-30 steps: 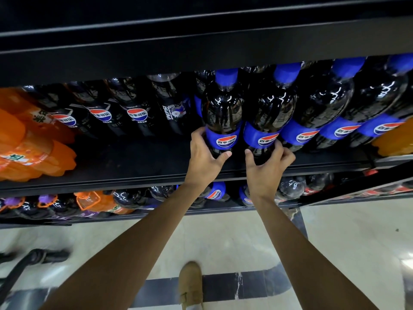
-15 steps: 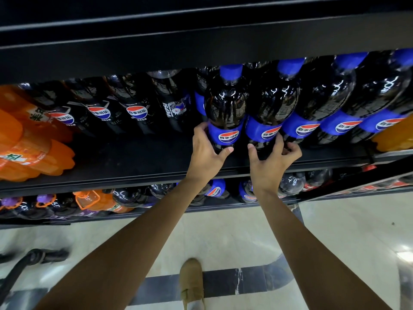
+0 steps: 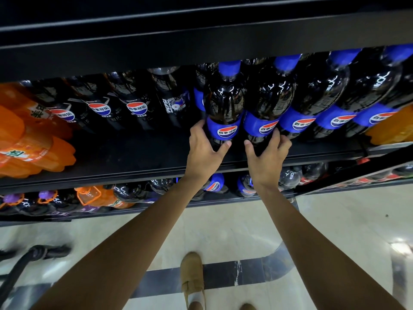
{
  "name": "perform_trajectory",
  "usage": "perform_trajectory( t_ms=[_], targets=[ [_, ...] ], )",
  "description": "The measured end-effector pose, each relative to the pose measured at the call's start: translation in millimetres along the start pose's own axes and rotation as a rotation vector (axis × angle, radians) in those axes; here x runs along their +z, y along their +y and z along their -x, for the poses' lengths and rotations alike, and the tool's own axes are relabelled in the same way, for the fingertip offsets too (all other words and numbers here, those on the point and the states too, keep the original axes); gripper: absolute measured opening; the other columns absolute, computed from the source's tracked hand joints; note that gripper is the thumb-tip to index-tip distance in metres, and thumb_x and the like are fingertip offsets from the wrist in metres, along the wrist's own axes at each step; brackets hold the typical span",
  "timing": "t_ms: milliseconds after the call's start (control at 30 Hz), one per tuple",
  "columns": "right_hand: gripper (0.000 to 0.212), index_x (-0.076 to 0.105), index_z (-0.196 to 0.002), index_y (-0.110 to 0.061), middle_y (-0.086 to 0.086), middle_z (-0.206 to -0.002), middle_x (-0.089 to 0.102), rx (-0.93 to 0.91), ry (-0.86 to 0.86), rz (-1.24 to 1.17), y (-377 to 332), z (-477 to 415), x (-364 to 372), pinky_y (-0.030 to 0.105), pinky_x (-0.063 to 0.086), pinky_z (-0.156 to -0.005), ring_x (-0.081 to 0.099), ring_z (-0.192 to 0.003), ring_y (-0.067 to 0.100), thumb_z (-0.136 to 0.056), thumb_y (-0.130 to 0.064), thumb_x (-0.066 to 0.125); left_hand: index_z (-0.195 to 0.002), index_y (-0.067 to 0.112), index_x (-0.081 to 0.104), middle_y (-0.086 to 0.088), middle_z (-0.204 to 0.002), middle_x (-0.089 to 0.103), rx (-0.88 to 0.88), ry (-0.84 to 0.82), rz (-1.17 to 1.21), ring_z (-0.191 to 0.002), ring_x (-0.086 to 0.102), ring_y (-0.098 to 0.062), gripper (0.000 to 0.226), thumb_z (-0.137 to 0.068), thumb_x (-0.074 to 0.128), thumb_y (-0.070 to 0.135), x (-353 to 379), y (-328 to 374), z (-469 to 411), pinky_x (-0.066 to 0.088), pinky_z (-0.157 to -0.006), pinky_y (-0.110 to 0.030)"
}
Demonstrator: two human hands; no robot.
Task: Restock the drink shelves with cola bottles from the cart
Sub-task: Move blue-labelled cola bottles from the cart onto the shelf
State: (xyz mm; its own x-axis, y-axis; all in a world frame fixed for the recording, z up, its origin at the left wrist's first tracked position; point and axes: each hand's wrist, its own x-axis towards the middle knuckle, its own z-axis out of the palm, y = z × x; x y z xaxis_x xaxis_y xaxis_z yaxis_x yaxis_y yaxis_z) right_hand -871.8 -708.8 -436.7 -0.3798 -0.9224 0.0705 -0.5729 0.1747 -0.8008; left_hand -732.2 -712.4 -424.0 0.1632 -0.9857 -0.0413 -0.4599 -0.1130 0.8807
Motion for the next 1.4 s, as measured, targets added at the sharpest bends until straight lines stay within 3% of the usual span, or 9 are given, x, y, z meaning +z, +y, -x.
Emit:
perform_trajectory(
  t_ms=[100,167,300,433,567,900,1233,1400],
  targets=[
    [0.065,0.042,-0.137,0.001,0.018,-0.138,0.039,-0.029,0.013,0.112,-4.7,3.7,-11.2,0.042,0.045,-0.095,0.041,-0.124,0.033,-0.089,-0.035,0.065,-0.143,0.009,0.028,-0.005,-0.141,0.035,-0.042,0.003,-0.253,-0.13,0.036,-0.021,0.075,-0.086,0.066,0.042,-7.9,10.6,8.4,0.039,-0.099,-0.037],
    [0.059,0.048,-0.131,0.002,0.02,-0.13,0.047,-0.072,0.004,0.222,-9.6,7.3,-21.0,0.049,0.043,-0.093,0.045,-0.117,0.036,-0.09,-0.038,0.063,-0.141,0.007,0.031,-0.008,-0.139,0.039,-0.033,-0.013,-0.459,-0.127,0.039,-0.025,0.072,-0.089,0.06,0.047,-13.8,18.8,15.6,0.039,-0.102,-0.041],
    [0.052,0.054,-0.129,-0.005,0.016,-0.122,0.055,-0.213,-0.163,0.514,-19.4,16.9,-43.7,0.046,0.035,-0.098,0.046,-0.116,0.036,-0.092,-0.043,0.055,-0.133,0.01,0.041,-0.008,-0.135,0.043,0.105,-0.089,-0.926,-0.122,0.042,-0.027,0.058,-0.092,0.05,0.051,-28.1,38.6,35.1,0.034,-0.102,-0.04],
    [0.049,0.056,-0.126,-0.01,0.013,-0.121,0.056,-0.369,-0.338,0.725,-41.3,33.1,-74.7,0.045,0.032,-0.1,0.046,-0.116,0.033,-0.092,-0.045,0.05,-0.131,0.01,0.042,-0.008,-0.132,0.044,0.165,-0.122,-1.11,-0.121,0.042,-0.028,0.056,-0.092,0.048,0.049,-46.1,67.5,67.5,0.033,-0.103,-0.043],
    [0.047,0.056,-0.124,-0.013,0.011,-0.119,0.058,-0.534,-0.452,0.812,-72.7,60.8,-115.4,0.042,0.035,-0.096,0.046,-0.115,0.031,-0.092,-0.046,0.048,-0.132,0.011,0.041,-0.008,-0.131,0.045,0.149,-0.161,-1.16,-0.121,0.043,-0.028,0.056,-0.092,0.049,0.048,-74.5,95.9,111.8,0.031,-0.104,-0.043],
    [0.044,0.054,-0.126,-0.015,0.01,-0.118,0.06,-0.733,-0.67,0.779,-180.6,147.6,-176.7,0.041,0.037,-0.095,0.047,-0.117,0.03,-0.092,-0.043,0.05,-0.133,0.012,0.042,-0.009,-0.129,0.049,-0.036,-0.068,-1.052,-0.123,0.044,-0.029,0.056,-0.091,0.052,0.048,-189.8,142.3,232.9,0.035,-0.102,-0.044],
    [0.048,0.051,-0.132,-0.016,0.011,-0.122,0.059,-1.14,-0.87,0.675,-340.2,265.0,-117.3,0.043,0.039,-0.092,0.048,-0.117,0.031,-0.093,-0.044,0.048,-0.132,0.012,0.043,-0.008,-0.13,0.049,-0.343,0.133,-1.002,-0.123,0.045,-0.03,0.054,-0.091,0.049,0.047,-348.4,142.0,340.6,0.036,-0.102,-0.045],
    [0.042,0.056,-0.124,-0.015,0.012,-0.116,0.06,-1.371,-0.96,0.602,-422.1,342.9,-70.1,0.042,0.041,-0.086,0.051,-0.113,0.035,-0.093,-0.043,0.048,-0.125,0.011,0.047,-0.008,-0.123,0.052,-0.495,0.247,-1.016,-0.118,0.048,-0.03,0.049,-0.091,0.047,0.047,-439.6,125.3,396.3,0.038,-0.097,-0.043]
  ],
)
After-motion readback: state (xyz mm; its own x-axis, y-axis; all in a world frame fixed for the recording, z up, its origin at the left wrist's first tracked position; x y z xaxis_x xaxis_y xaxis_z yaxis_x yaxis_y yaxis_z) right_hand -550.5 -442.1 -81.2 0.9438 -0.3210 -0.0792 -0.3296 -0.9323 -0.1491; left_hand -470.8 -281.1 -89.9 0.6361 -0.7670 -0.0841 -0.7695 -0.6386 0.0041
